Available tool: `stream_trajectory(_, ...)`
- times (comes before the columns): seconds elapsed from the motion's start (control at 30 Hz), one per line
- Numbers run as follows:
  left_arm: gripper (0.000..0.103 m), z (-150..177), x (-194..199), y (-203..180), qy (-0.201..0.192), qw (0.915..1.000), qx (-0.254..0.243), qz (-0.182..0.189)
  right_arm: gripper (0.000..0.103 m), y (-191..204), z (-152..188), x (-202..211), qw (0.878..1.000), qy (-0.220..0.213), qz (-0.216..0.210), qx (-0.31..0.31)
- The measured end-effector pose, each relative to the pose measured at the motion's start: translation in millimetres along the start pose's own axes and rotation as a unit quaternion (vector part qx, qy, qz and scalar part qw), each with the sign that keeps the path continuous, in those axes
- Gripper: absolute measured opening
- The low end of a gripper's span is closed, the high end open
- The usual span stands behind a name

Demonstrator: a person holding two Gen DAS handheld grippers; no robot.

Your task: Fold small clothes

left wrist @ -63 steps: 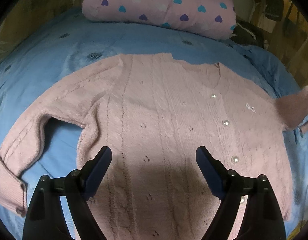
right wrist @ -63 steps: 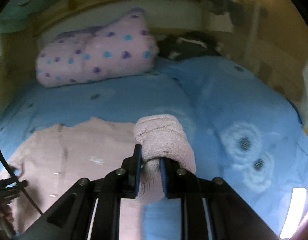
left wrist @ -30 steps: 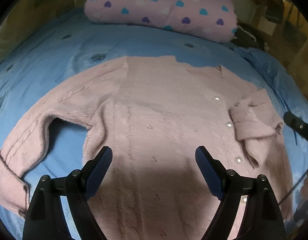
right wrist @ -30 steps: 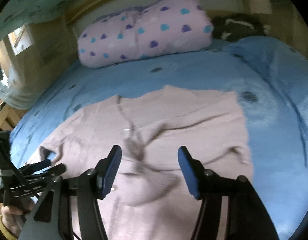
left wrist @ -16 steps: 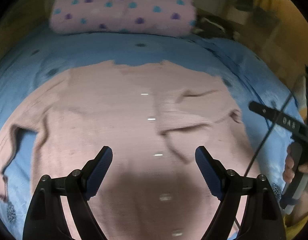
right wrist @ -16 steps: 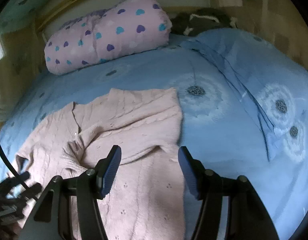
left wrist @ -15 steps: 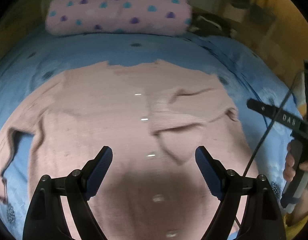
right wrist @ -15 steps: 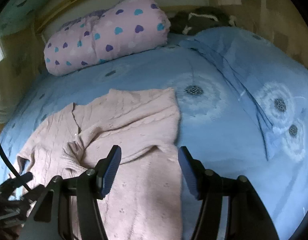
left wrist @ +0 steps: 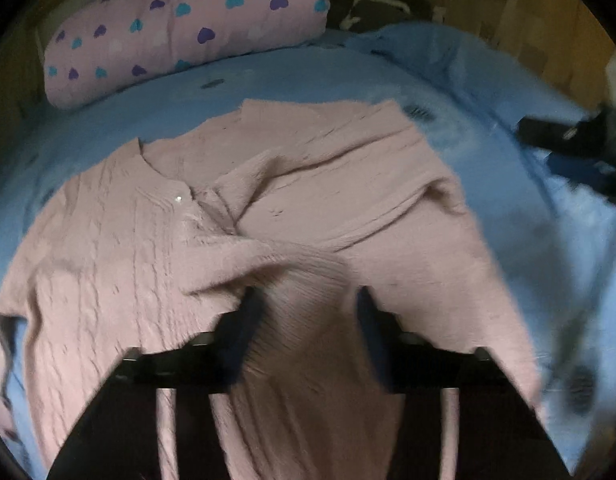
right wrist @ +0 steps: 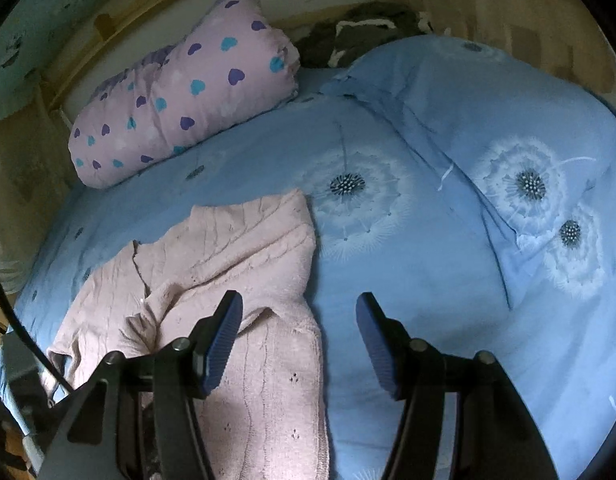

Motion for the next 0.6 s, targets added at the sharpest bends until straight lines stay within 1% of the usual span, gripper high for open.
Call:
stream_trajectory(0.03, 0.016, 1.8, -4.4, 2.2, 0.004, 1.0, -0.005, -0.001, 0.062, 1.1, 0.3, -0.7, 1.0, 0.003, -0.003, 0.001)
stream_trajectory(0.1, 0.006, 4.5, -2.1, 8.4, -0.003, 1.0, 0.001, 0.0, 0.062, 3.9, 1.1, 0.0, 1.0, 0.003, -0.007, 0.008)
stream_trajectory(0.23, 0.004, -1.0, 21.4, 25.7, -0.042, 0.999, 0.002, -0.013, 0.062, 9.3, 2.5, 0.3, 1.0, 0.003, -0.011, 0.016)
stream_trajectory(0.33, 0.004, -8.2, 45.9, 51.2, -0.068, 0.9973, 0.017, -0.02, 0.062, 13.5, 4.3, -1.2, 1.0, 0.005, -0.017, 0.022)
stream_trajectory(0.4, 0.004, -12.3, 58.8, 71.5, -0.082, 0.9956, 0.025, -0.038, 0.062, 17.0, 6.0, -3.5, 0.999, 0.007, -0.015, 0.028)
stream_trajectory(0.5, 0.004, -14.3, 65.1, 105.0, -0.083, 0.9939, 0.049, -0.054, 0.062, 22.7, 8.9, -7.9, 0.999, 0.015, -0.012, 0.038)
stream_trajectory(0.6, 0.006, -11.2, 60.5, 138.8, -0.068, 0.9921, 0.086, -0.061, 0.062, 29.3, 11.4, -10.3, 0.998, 0.019, -0.011, 0.054)
Point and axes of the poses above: each gripper's, at about its wrist camera, not at the fingertips, and x roughly against the way its jaws point, y to its left, z to its underside, the point moved 2 cm from there along -x, roughly the way its jaws point, and after that the axes turned 9 degrees about -y, right-handed, at the moved point
